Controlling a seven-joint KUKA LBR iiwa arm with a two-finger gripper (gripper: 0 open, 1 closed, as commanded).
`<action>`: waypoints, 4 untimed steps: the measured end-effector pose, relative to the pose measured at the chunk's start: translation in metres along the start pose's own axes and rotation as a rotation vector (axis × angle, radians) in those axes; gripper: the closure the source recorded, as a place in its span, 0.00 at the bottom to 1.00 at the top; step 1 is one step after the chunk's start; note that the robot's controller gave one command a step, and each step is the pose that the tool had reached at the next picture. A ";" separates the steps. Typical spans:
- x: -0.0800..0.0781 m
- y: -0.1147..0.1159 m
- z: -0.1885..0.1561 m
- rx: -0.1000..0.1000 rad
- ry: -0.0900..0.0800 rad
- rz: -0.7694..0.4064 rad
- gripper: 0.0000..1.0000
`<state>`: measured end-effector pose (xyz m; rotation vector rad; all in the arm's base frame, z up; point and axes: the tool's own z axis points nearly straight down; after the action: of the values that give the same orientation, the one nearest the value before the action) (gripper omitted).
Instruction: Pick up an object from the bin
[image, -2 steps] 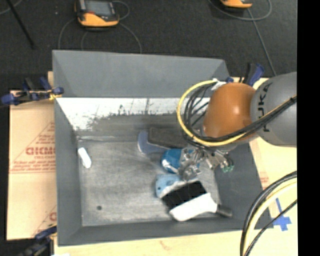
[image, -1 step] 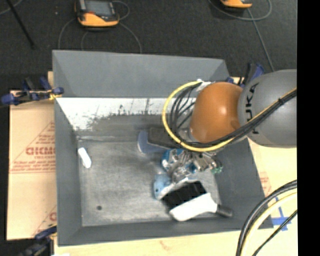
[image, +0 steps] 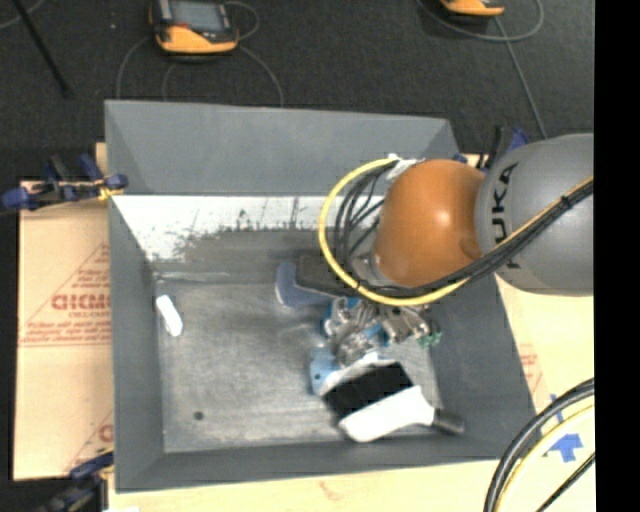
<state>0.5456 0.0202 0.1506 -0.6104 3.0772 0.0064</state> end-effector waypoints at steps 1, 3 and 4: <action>0.009 0.010 -0.007 0.006 0.003 -0.002 1.00; -0.028 0.024 0.008 0.004 0.001 -0.023 0.00; -0.024 0.016 0.015 0.005 -0.001 -0.105 0.00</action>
Offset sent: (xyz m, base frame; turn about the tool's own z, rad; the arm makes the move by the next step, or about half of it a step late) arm 0.0158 0.0337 -0.0085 -0.0208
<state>0.5618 0.0442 0.1354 -0.7711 3.0385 -0.0011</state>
